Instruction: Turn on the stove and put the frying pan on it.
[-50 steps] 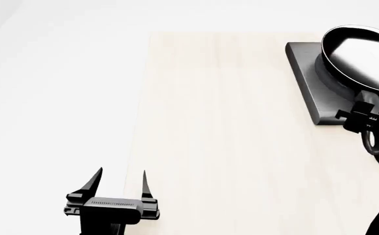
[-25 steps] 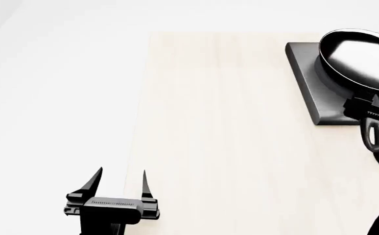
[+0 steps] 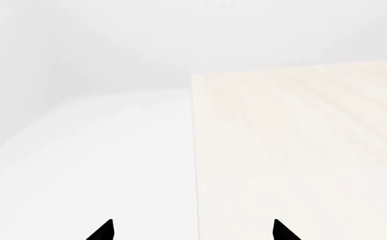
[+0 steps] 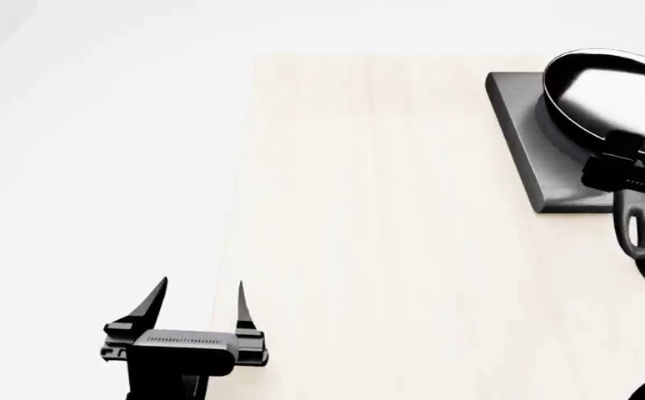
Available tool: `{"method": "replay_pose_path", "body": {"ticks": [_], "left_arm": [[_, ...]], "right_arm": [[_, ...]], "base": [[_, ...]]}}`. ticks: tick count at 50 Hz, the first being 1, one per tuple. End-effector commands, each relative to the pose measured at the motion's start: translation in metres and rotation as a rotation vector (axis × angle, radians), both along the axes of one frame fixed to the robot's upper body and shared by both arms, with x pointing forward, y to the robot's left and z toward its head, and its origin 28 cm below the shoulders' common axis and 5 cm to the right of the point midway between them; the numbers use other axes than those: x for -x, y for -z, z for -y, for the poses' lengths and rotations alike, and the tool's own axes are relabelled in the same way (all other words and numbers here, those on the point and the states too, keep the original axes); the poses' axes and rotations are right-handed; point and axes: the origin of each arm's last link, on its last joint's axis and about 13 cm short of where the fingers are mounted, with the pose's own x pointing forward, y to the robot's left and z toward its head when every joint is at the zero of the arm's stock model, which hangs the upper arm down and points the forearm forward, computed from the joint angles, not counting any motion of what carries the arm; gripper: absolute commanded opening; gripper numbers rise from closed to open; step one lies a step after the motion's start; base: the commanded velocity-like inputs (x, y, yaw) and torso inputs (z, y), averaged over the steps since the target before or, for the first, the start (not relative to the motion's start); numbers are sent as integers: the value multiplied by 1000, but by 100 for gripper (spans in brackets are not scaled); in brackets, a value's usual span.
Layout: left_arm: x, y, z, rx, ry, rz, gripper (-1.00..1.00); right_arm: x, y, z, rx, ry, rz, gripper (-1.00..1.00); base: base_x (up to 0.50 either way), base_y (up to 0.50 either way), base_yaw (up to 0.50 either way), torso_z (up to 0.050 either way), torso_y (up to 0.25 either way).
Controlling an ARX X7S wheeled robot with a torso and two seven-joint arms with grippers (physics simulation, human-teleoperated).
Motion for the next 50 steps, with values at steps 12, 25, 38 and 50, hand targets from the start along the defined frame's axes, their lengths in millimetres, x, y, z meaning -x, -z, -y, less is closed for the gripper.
{"method": "replay_pose_path", "body": {"ticks": [12, 25, 38, 50], "left_arm": [[7, -23, 4, -15, 20, 69, 100], [12, -37, 7, 4, 38, 106, 100], [20, -53, 11, 27, 43, 153, 100], [29, -71, 12, 43, 56, 202, 100]], "right_arm": [[34, 5, -19, 60, -61, 179, 100], [53, 4, -32, 60, -109, 260, 100], [71, -10, -52, 91, -154, 356, 100], [89, -25, -68, 115, -178, 440, 100]], "base": [[0, 0, 0, 0, 0], [0, 0, 0, 0, 0], [0, 0, 0, 0, 0], [0, 0, 0, 0, 0]]}}
